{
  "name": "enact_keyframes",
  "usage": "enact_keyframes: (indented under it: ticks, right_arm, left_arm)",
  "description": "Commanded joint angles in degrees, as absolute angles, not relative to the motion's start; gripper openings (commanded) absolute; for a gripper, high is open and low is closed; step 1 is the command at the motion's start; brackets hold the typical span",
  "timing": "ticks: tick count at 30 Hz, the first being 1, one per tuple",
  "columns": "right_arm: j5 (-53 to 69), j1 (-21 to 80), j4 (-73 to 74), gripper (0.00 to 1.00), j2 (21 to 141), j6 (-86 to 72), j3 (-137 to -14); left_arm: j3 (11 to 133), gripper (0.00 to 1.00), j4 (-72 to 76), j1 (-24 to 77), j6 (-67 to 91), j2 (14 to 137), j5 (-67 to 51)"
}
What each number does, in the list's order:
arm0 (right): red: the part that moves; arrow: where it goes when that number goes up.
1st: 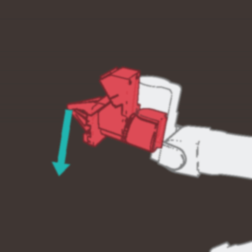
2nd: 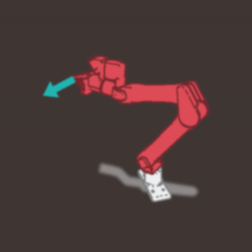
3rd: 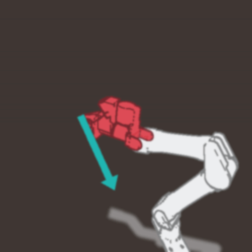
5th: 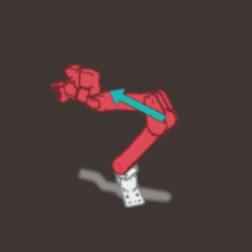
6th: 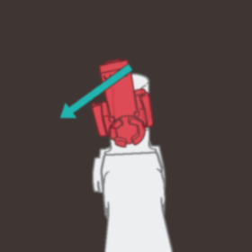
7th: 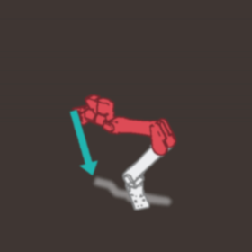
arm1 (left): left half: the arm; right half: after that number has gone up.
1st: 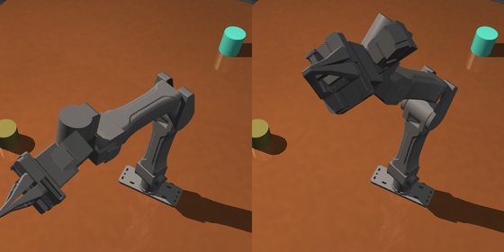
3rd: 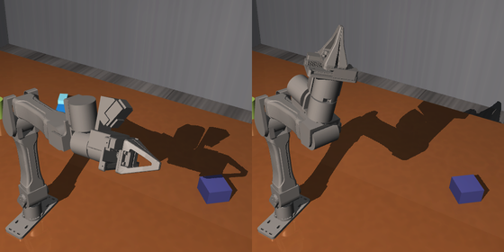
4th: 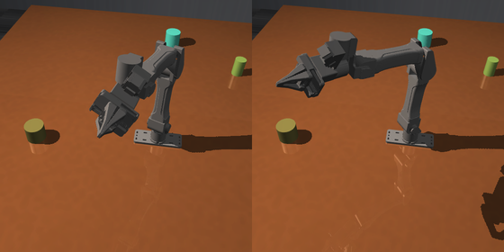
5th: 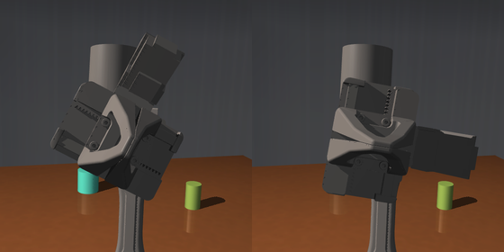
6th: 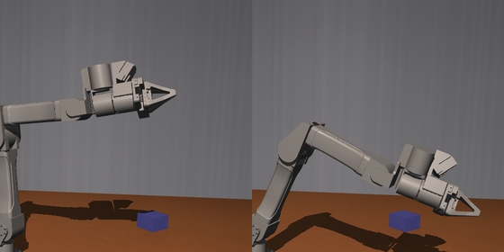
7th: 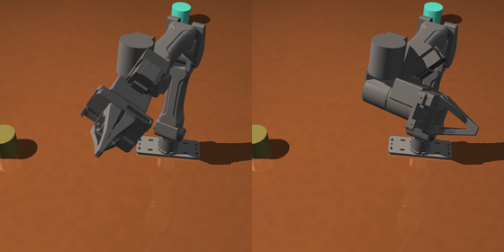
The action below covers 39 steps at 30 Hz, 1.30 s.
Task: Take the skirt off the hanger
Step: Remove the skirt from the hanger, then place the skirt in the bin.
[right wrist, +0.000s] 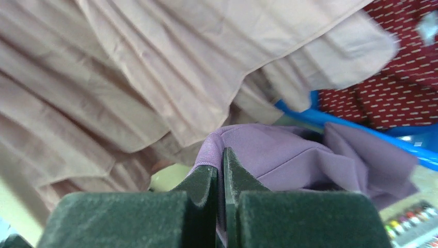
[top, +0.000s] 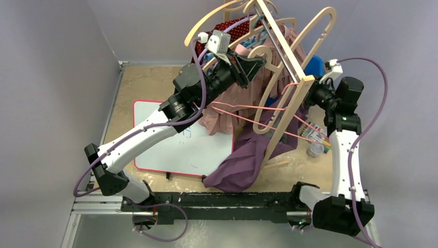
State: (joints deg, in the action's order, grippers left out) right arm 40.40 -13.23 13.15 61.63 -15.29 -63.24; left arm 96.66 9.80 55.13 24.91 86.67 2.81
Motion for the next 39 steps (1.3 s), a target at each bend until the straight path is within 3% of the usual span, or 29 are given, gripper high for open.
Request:
enact_keyframes:
  ticks: [1,5,8,12,15,20,25,30,34,39]
  right_arm:
    - [23.62,-13.58,9.11,0.00,58.01,-14.85,-71.56]
    - [9.19,-13.71,10.97,0.00,60.37,-9.62,-81.07]
    - [5.89,-13.88,14.53,0.00,66.95,-8.04,-92.24]
    - [6.08,-13.89,16.38,0.00,74.62,-8.23,-108.57]
    - [12.67,-13.89,11.16,0.00,81.08,-8.48,-117.91]
    - [16.29,-13.89,7.89,0.00,96.71,-10.73,-147.55]
    - [17.47,-13.89,-30.10,0.00,100.15,-12.14,-139.62]
    - [18.44,-13.74,-36.83,0.00,120.06,-13.48,-160.12]
    - [18.46,-12.04,-46.01,0.00,119.36,-17.98,-150.37]
    - [21.09,-2.36,-36.74,0.00,121.79,-4.18,-153.31]
  left_arm:
    - [97.71,0.00,11.33,54.80,23.30,83.42,4.88]
    - [95.85,0.00,3.88,54.83,20.62,80.14,5.59]
    - [94.96,0.00,-0.49,54.80,19.74,78.12,8.13]
    - [94.68,0.00,-4.15,54.84,18.68,77.44,9.85]
    - [94.59,0.00,-5.90,54.81,17.86,77.09,10.79]
    - [91.85,0.00,-6.77,54.83,17.69,75.24,14.52]
    - [91.52,0.00,-8.98,54.78,17.10,75.59,15.18]
    - [90.78,0.00,-9.98,54.81,17.89,74.65,15.23]
    - [88.51,0.00,-9.58,54.80,18.18,73.28,16.29]
    - [88.00,0.00,-8.03,54.83,18.88,73.34,15.21]
